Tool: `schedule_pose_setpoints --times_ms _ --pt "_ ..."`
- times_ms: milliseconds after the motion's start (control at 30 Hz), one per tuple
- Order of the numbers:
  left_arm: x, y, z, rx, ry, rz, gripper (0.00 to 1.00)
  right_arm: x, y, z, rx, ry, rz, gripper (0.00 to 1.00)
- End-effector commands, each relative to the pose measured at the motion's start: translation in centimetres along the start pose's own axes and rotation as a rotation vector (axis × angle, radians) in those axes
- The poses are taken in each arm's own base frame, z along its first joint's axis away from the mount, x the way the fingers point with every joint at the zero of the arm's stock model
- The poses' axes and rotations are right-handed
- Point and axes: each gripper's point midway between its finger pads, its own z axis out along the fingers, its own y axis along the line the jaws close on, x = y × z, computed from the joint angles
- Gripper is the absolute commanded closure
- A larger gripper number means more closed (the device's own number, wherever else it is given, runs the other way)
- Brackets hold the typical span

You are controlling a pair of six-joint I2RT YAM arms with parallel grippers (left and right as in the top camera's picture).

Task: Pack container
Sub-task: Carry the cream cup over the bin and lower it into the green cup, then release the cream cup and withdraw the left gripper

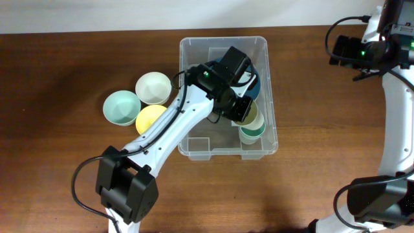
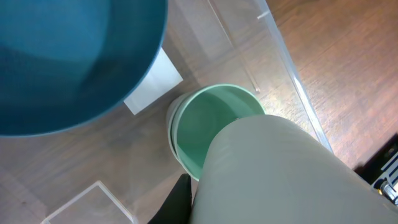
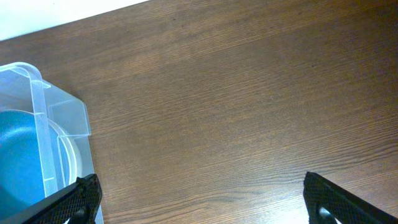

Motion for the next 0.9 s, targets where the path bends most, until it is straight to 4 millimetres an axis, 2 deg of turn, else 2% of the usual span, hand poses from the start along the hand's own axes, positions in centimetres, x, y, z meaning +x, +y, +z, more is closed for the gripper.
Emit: schedule_pose_setpoints --times_ms 0,33,67,133,267,300,467,600,733,867 --pt "0.1 -0.3 0.0 -0.004 0.001 0.022 0.91 -0.2 -0.2 -0.3 0.007 -0.010 0.010 0.01" --pt "0.1 -0.3 0.0 -0.004 0.001 0.022 0.89 -0.2 -0.2 -0.3 0.007 -0.010 0.010 0.01" --pt "0.1 -0.3 0.0 -0.004 0.001 0.022 0.83 -0.2 -0.2 -0.3 0.007 -0.010 0.010 0.01" --pt "0.2 -0.3 0.0 -0.005 0.004 0.021 0.65 -0.2 -0.2 -0.3 0.007 -0.010 0.010 0.01" --pt "0.1 0.1 -0.1 -0.030 -0.001 0.021 0.54 -0.2 -0.2 -0.3 0.007 -0.010 0.010 0.01" --pt "-0.1 1.3 -0.2 -0.094 -0.013 0.020 0.48 -0.2 -0.2 -0.3 0.007 -0.010 0.010 0.01" --pt "-0.7 3.8 -0.8 -0.206 -0.037 0.004 0.46 -0.2 -0.2 -0.3 0.007 -0.010 0.010 0.01" --pt "-1.8 6.9 -2.3 -0.288 -0.078 -0.045 0.46 -0.2 -0.2 -0.3 0.007 -0.010 0.010 0.01" --pt "-2.7 11.6 -5.1 -0.350 -0.121 -0.169 0.45 -0.2 -0.2 -0.3 0.007 -0.010 0.010 0.01" --pt "-2.3 16.8 -8.3 -0.388 -0.149 -0.321 0.45 -0.2 -0.2 -0.3 0.007 -0.010 0.010 0.01"
